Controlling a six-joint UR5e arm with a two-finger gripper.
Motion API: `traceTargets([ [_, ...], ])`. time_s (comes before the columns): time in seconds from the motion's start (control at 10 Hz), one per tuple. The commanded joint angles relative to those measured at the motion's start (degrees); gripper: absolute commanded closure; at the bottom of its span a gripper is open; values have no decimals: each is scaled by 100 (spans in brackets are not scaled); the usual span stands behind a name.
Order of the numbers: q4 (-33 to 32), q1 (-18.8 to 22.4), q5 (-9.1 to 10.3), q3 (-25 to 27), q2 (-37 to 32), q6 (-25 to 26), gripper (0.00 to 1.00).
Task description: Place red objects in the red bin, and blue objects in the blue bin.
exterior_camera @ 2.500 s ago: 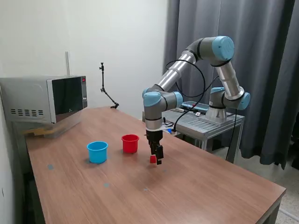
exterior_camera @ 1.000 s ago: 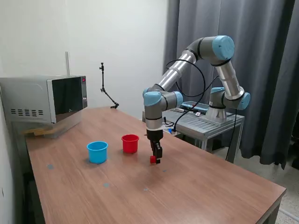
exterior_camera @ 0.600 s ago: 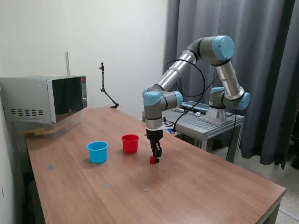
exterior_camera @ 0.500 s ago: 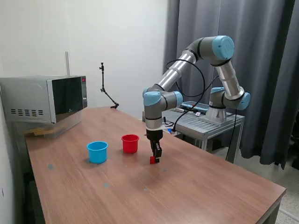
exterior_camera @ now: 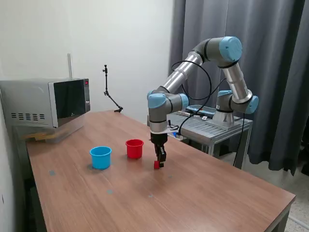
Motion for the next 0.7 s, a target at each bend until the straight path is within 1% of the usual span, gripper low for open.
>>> traceTargets([
  [0.0,-37,-27,-246,14,-203,0,100],
  [0.2,-37,-71,-282,23,-388,61,100],
  [0.3,-37,-115,-395,23,-502,122,100],
  [0.4,-37,-115,-466,67,-582,158,100],
  [0.5,-37,-141,-475,93,-661,158,100],
  [0.6,-37,-211,-545,137,-757,167,100],
])
